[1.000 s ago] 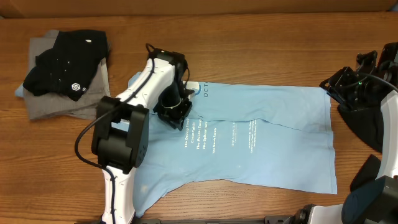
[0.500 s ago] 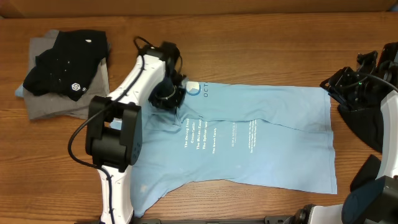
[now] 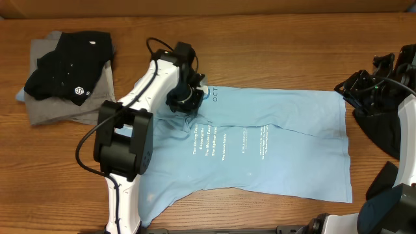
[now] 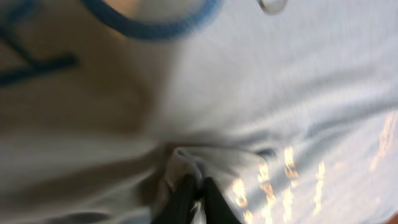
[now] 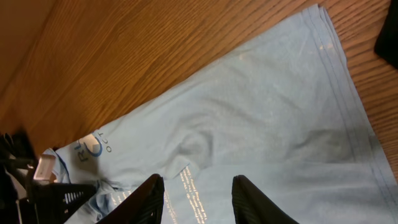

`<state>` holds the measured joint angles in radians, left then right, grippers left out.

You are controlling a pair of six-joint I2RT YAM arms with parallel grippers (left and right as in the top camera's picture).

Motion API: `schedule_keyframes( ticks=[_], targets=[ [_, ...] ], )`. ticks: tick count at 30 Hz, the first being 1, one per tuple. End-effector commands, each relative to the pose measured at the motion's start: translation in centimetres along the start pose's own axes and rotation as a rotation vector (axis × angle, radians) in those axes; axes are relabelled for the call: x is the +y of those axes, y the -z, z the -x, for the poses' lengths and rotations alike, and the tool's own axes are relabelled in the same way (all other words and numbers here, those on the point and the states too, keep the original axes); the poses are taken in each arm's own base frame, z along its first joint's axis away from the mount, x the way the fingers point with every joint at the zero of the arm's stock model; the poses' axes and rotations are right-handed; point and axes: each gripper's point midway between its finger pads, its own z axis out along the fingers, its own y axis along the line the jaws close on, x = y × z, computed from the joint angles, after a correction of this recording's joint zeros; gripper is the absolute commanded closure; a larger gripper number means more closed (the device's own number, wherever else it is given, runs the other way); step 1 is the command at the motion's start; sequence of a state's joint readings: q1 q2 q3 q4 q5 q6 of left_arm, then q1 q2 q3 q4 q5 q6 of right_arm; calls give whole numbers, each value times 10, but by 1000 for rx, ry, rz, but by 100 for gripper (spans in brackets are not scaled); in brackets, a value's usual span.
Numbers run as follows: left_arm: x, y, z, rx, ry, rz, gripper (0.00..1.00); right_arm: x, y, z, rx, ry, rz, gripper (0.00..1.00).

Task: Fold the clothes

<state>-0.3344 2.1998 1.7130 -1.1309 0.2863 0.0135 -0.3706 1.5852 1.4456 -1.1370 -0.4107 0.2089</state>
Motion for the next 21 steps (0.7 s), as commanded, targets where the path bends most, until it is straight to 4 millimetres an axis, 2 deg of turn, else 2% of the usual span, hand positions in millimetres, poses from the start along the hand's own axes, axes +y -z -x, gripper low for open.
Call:
schedule_keyframes(
  ticks=[1, 11, 15, 21],
  targets=[
    [-13, 2, -11, 32, 2, -54, 96, -1, -2, -1, 2, 7, -9, 60],
    [-28, 8, -48, 179, 40, -99, 96, -1, -2, -1, 4, 6, -10, 60],
    [-40, 6, -53, 199, 15, -99, 94, -1, -2, -1, 3, 7, -10, 60],
    [-60, -1, -61, 232, -17, -80, 96, -2, -2, -1, 2, 7, -14, 60]
  ],
)
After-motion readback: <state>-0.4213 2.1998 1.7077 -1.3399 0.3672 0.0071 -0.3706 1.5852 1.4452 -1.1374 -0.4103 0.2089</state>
